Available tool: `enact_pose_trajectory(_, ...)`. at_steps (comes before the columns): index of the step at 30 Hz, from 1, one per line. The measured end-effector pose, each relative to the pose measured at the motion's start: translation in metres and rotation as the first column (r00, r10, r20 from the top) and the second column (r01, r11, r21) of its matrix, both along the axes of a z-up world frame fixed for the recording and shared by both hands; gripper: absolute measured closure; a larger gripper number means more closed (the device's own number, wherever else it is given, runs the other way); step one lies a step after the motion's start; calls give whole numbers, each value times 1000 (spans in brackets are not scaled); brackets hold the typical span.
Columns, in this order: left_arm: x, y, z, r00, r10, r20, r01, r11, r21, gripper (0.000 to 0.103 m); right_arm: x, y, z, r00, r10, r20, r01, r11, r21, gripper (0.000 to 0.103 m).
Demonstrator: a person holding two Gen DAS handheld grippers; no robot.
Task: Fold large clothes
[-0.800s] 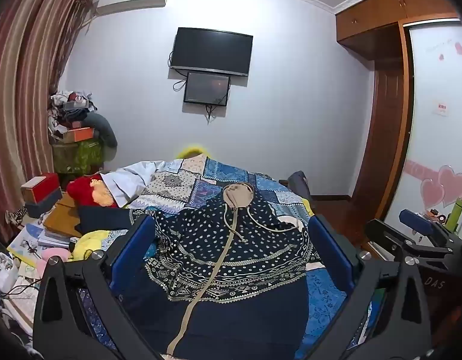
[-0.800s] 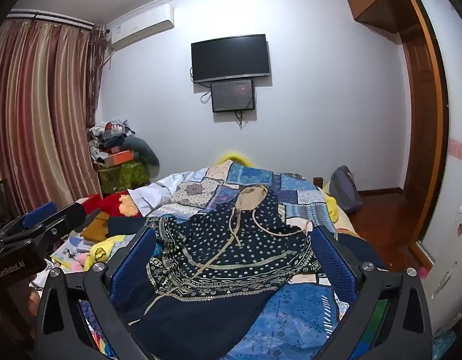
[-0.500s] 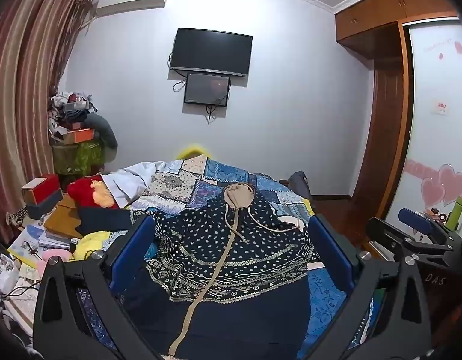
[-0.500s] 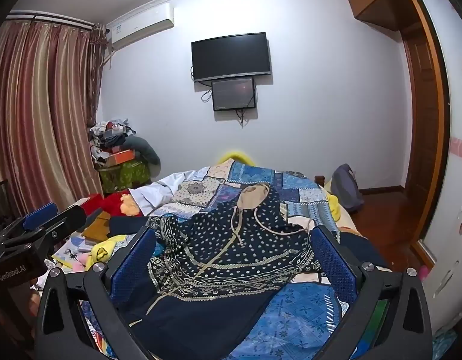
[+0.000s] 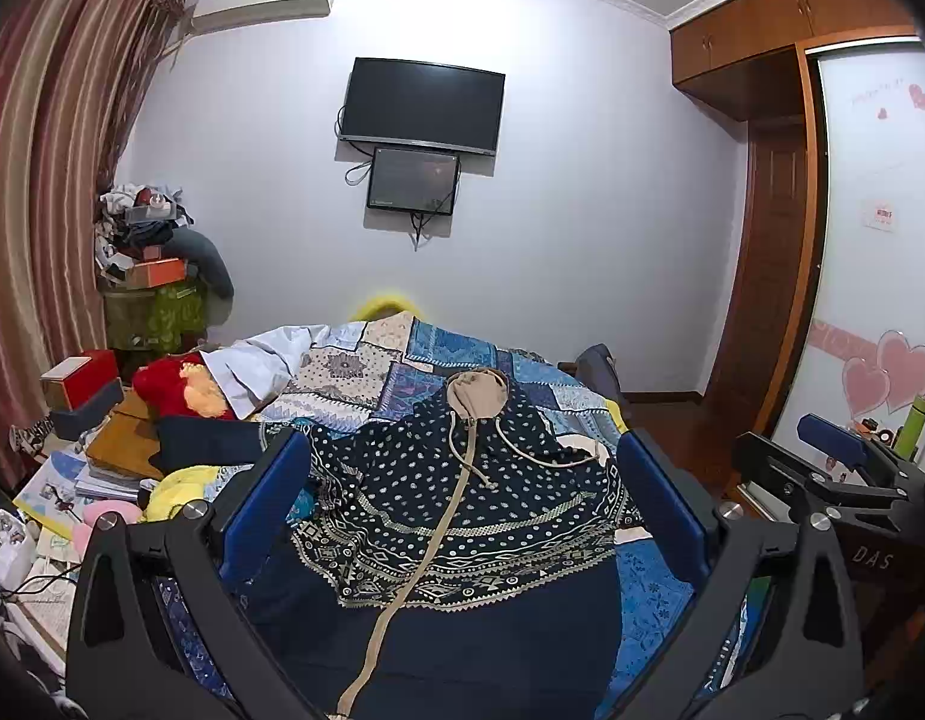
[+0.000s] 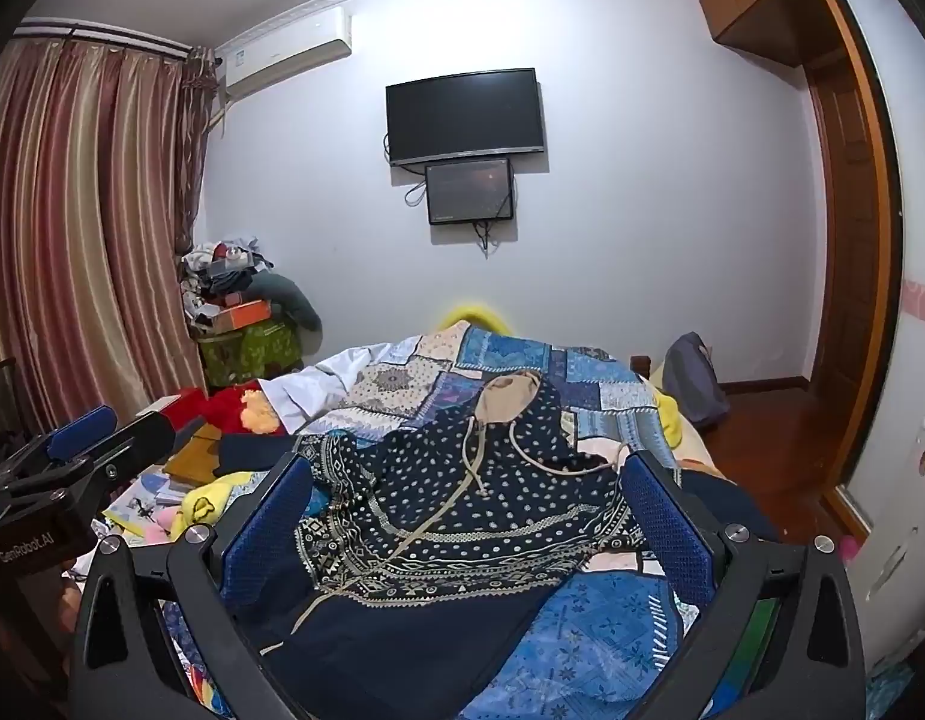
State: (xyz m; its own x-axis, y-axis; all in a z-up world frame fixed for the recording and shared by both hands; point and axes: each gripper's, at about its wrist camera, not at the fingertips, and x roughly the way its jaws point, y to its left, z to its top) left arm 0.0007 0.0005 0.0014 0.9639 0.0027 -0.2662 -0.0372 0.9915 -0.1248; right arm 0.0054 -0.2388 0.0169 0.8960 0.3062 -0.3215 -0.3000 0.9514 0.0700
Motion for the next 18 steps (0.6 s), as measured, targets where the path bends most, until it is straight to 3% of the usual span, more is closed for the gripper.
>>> enact_pose_trajectory(18,0,-2,5,1000,5,16,-5,1000,15,0,4,2,5,1000,5,9,-5,1000,0,0)
